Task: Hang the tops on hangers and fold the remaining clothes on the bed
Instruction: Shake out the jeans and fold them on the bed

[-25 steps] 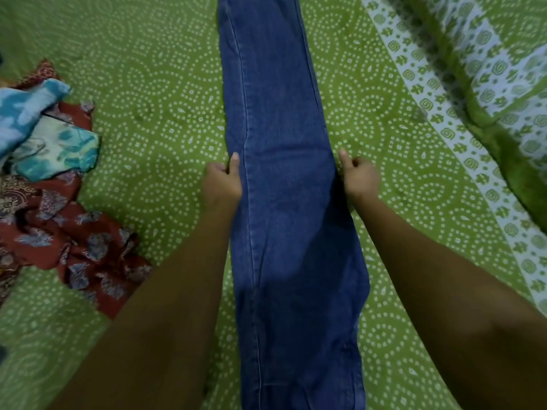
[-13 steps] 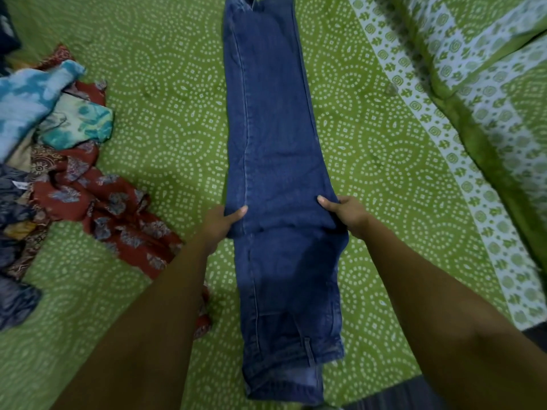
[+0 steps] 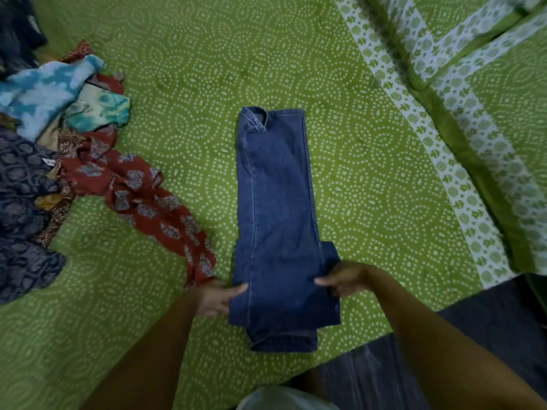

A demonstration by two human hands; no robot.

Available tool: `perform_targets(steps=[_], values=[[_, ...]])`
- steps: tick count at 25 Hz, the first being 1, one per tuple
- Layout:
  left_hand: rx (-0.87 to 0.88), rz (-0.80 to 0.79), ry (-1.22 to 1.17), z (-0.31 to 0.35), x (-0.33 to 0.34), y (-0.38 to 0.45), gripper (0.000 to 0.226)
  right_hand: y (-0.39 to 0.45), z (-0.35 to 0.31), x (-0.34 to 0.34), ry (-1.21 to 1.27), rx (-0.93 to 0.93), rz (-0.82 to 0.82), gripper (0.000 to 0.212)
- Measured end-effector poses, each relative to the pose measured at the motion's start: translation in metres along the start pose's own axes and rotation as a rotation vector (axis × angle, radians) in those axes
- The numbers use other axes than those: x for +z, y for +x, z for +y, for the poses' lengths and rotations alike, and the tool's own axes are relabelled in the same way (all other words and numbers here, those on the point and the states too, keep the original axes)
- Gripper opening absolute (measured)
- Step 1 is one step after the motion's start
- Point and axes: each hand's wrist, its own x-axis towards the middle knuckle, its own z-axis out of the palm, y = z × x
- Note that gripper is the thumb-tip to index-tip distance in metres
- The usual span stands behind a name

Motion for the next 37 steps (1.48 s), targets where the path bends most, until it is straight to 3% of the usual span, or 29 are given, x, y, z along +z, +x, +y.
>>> perform_targets(steps=[2,4,5,7,11,15,18,21,23,25,27,30,32,34,37], values=[[0.184,0.461,-0.157,0.03,-0.007,0.013,0.053,-0.001,-0.043,-0.017,-0.074,-0.154,0.427,0.053],[0.405,0.862,0.022,0.079,-0.019,0.019,0.026,0.004,-0.086,-0.033,-0.179,-0.33,0.834,0.038],[0.518,0.984,0.174,0.105,-0.024,0.019,0.019,0.006,-0.107,-0.04,-0.162,-0.431,0.918,0.029],[0.705,1.089,0.441,0.153,-0.042,0.025,0.02,0.017,-0.15,-0.056,-0.08,-0.627,0.938,0.018],[0.952,1.043,0.779,0.254,-0.083,0.039,0.039,0.036,-0.223,-0.095,-0.047,-0.843,0.985,0.025],[0.736,0.835,1.046,0.299,-0.108,0.055,0.053,0.052,-0.261,-0.117,-0.259,-0.937,0.78,0.022],[0.71,0.87,1.177,0.31,-0.118,0.053,0.056,0.049,-0.284,-0.119,-0.107,-0.865,0.59,0.032],[0.862,0.786,1.025,0.314,-0.134,0.045,0.059,0.048,-0.3,-0.123,-0.272,-0.829,0.606,0.039],[0.865,0.7,0.982,0.314,-0.147,0.043,0.055,0.047,-0.305,-0.128,-0.377,-0.811,0.628,0.033],[0.853,0.631,0.994,0.312,-0.163,0.043,0.034,0.048,-0.305,-0.139,-0.163,-0.854,0.535,0.023],[0.881,0.619,0.669,0.307,-0.178,0.042,0.012,0.045,-0.296,-0.162,0.017,-0.898,0.505,0.014],[0.86,0.635,0.247,0.304,-0.196,0.045,0.011,0.037,-0.274,-0.214,-0.344,-0.735,0.709,0.022],[0.821,0.606,0.338,0.314,-0.193,0.051,0.006,0.034,-0.274,-0.225,-0.617,-0.617,0.755,0.035],[0.849,0.601,0.607,0.329,-0.184,0.058,0.013,0.033,-0.288,-0.212,-0.822,-0.629,0.752,0.053],[0.868,0.686,0.823,0.343,-0.176,0.06,0.016,0.034,-0.299,-0.196,-0.791,-0.678,0.715,0.059]])
